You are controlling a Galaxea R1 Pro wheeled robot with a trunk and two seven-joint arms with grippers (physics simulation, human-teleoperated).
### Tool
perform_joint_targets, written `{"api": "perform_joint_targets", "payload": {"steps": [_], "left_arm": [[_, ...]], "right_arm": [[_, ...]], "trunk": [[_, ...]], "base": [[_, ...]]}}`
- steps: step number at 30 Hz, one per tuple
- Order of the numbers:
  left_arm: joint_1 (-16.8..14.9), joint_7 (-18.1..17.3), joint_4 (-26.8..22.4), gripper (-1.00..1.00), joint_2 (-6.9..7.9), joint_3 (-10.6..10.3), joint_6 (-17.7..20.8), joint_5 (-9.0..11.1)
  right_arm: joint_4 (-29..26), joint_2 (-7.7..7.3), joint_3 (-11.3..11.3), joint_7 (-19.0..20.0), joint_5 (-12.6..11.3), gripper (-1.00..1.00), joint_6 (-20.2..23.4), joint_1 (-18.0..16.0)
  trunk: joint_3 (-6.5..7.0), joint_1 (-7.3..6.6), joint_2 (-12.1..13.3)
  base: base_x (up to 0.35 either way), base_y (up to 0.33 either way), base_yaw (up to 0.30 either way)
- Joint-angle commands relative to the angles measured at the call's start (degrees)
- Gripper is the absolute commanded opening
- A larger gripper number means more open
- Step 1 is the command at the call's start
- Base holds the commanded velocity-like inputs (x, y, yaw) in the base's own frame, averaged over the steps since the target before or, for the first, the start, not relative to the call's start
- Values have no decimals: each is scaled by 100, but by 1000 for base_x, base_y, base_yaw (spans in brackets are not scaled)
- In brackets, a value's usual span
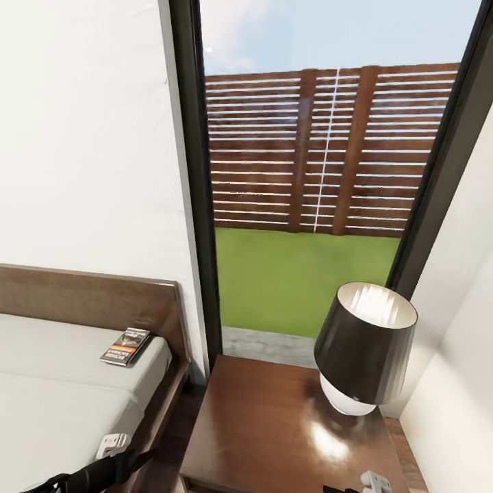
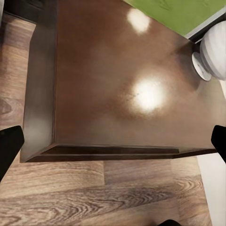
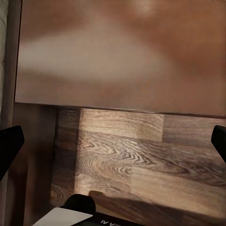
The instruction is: In the bedroom, move the book from the bed onto either nightstand, and place the two sandals side by side next to the bed.
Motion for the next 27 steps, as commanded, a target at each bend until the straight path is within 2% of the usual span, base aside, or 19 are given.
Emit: {"api": "perform_joint_targets", "payload": {"steps": [1, 4, 27], "left_arm": [[-5, -22, 0, 100, -1, 49, -14, -60], [-5, -24, -1, 100, -1, 49, -13, -60], [-5, -26, -2, 100, -1, 40, -13, -62]], "right_arm": [[-10, 2, -48, 33, 20, 100, 52, -4], [-10, 2, -48, 33, 20, 100, 52, -4], [56, -59, -48, 69, 18, 100, 58, -4]], "trunk": [[-6, 0, -3], [-6, 0, -3], [407, -505, 919]], "base": [[3, 0, 0], [2, 0, 0], [0, 0, 0]]}}
